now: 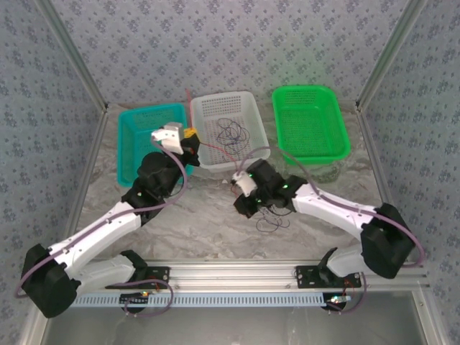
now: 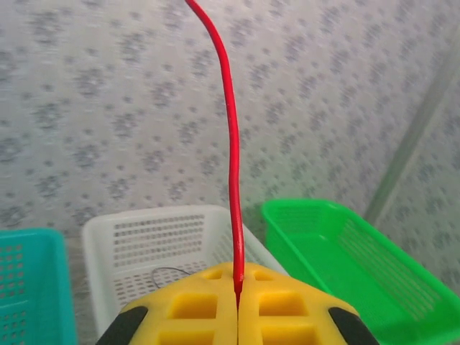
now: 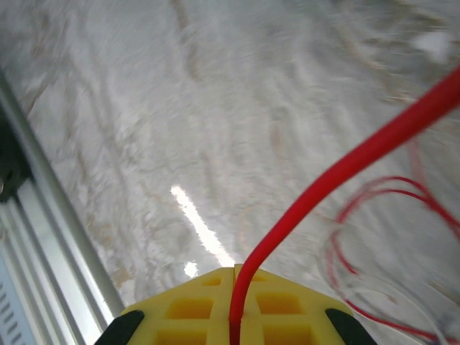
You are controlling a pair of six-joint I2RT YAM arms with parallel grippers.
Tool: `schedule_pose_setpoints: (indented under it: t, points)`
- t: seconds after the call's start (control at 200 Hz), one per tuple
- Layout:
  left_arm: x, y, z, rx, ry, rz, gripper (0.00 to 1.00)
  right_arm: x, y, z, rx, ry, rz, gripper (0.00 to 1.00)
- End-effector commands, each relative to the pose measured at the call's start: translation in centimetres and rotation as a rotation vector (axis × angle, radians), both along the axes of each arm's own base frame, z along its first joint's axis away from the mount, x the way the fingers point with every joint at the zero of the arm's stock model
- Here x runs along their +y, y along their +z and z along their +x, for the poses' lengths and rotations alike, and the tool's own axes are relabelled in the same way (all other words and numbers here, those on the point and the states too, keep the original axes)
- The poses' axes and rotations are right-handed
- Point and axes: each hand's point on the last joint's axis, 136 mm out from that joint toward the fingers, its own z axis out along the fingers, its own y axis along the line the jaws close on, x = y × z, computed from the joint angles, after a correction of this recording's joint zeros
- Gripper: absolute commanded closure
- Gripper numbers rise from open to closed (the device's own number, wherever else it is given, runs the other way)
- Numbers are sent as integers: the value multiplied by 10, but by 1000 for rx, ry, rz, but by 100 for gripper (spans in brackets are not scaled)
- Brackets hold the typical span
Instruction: Untangle the cables
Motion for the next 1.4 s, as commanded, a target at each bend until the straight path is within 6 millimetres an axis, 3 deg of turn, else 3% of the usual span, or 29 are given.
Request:
schedule_pose_setpoints:
  t: [0.0, 0.165, 0.295, 0.35, 0.415, 0.46, 0.555, 0.64, 0.73, 1.034, 1.234, 1.394]
  points:
    - [45, 37, -2, -93, 138, -226, 95, 21, -2, -22, -40, 165, -66, 100]
    - [65, 34, -6, -83, 192, -221, 96, 48, 2, -35, -65, 252, -61, 100]
    - [74, 29, -8, -59, 211, -208, 96, 52, 6, -23, -96, 224, -70, 100]
    - [80, 26, -8, -38, 232, -187, 96, 49, 11, -10, -134, 165, -72, 78]
    - [89, 25, -8, -8, 257, -148, 96, 41, 23, 8, -175, 85, -52, 64]
    - [95, 25, -8, 13, 273, -119, 96, 34, 33, 20, -204, 19, -28, 41]
    - [108, 26, -8, 38, 307, -57, 96, 17, 61, 41, -248, -111, 63, 21]
    - [120, 28, -7, 58, 335, -12, 96, 0, 81, 50, -269, -183, 145, 18]
    - [132, 27, -3, 96, 351, 21, 95, -23, 88, 57, -274, -248, 158, 18]
    - [156, 11, 21, 263, 293, 267, 95, -96, 61, 61, -232, -431, 60, 17]
    - [179, -6, 41, 323, 289, 304, 95, -115, 52, 56, -213, -490, 63, 16]
    - [178, -20, 57, 349, 225, 381, 95, -122, 49, 52, -211, -513, 59, 16]
